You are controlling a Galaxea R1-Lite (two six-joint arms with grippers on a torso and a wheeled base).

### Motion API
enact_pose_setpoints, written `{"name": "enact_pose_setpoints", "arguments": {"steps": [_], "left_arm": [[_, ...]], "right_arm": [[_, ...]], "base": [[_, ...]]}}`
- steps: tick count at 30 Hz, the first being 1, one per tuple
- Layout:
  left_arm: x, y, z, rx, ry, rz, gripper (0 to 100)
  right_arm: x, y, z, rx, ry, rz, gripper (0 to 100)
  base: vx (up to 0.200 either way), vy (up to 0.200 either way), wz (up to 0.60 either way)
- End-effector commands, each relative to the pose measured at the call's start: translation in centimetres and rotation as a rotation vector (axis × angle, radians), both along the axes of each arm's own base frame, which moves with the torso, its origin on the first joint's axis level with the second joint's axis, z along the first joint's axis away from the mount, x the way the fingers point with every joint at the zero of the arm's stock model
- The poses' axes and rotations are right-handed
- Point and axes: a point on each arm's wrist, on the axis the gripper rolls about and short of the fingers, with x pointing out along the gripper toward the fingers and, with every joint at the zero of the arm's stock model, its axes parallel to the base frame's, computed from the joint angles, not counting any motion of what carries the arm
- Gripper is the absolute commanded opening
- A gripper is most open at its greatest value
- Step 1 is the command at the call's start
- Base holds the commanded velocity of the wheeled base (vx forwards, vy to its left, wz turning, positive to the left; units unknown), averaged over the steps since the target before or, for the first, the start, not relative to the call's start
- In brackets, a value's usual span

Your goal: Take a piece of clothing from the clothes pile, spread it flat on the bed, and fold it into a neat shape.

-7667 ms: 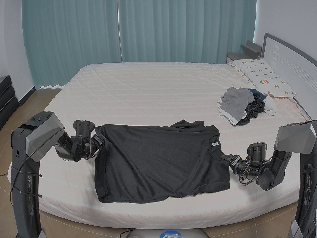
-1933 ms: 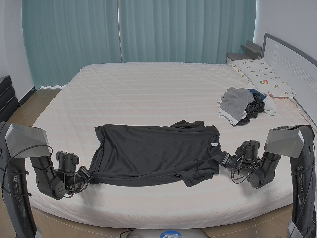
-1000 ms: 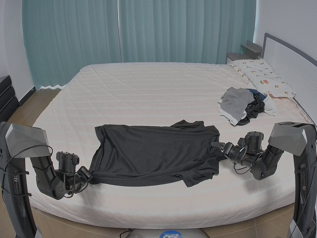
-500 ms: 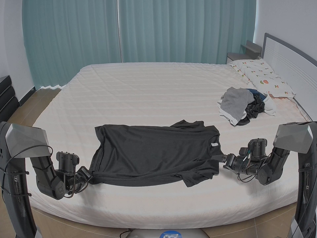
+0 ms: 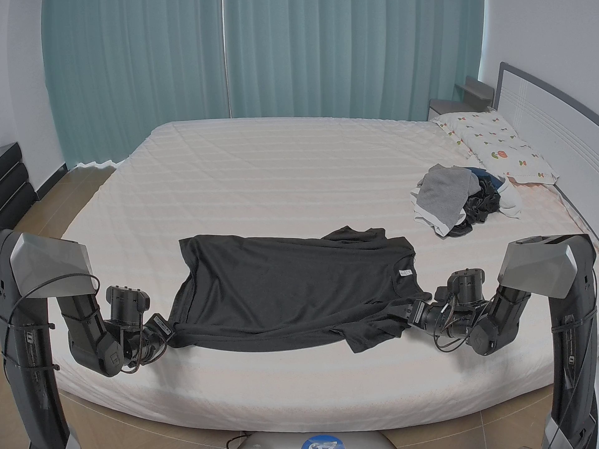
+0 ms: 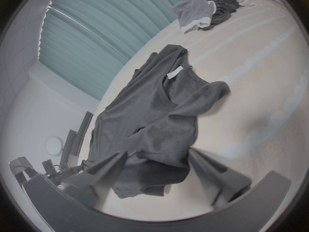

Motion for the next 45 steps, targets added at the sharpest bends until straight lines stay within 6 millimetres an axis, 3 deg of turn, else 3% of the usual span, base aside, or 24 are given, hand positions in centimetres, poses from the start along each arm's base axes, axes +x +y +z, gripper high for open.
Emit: {"name": "enact_pose_setpoints", "arguments": {"steps": [1, 9, 13, 17, 23, 35, 36, 40, 45], "left_arm": [[0.0, 0.0, 0.0, 0.000, -0.001, 0.001, 0], [0.1, 0.0, -0.2, 0.003, 0.004, 0.001, 0], [0.2, 0.0, -0.3, 0.009, 0.001, 0.005, 0], [0.3, 0.0, -0.3, 0.010, -0.001, 0.008, 0], [0.4, 0.0, -0.3, 0.010, -0.003, 0.008, 0], [0.3, 0.0, -0.3, 0.010, -0.001, 0.007, 0], [0.3, 0.0, -0.3, 0.010, -0.001, 0.007, 0], [0.3, 0.0, -0.3, 0.010, -0.001, 0.007, 0], [0.3, 0.0, -0.3, 0.010, -0.001, 0.007, 0]], "right_arm": [[1.2, 0.6, -0.6, -0.012, 0.001, -0.019, 0], [2.4, 0.1, 0.7, 0.044, -0.090, -0.069, 0], [4.0, 0.3, 2.3, 0.038, -0.165, -0.105, 0], [4.9, 0.8, 2.6, 0.033, -0.191, -0.118, 0], [7.0, 2.4, 0.0, 0.003, -0.181, -0.157, 0], [8.0, 1.9, -0.9, -0.006, -0.188, -0.205, 0], [8.0, 1.9, -0.9, -0.007, -0.188, -0.205, 100], [7.8, 1.6, -0.7, -0.010, -0.191, -0.211, 100], [6.4, -0.6, 4.6, 0.011, -0.239, -0.248, 100]], "base": [[0.000, 0.000, 0.00], [0.000, 0.000, 0.00], [0.000, 0.000, 0.00], [0.000, 0.000, 0.00], [0.000, 0.000, 0.00], [0.000, 0.000, 0.00], [0.000, 0.000, 0.00], [0.000, 0.000, 0.00], [0.000, 0.000, 0.00]]}}
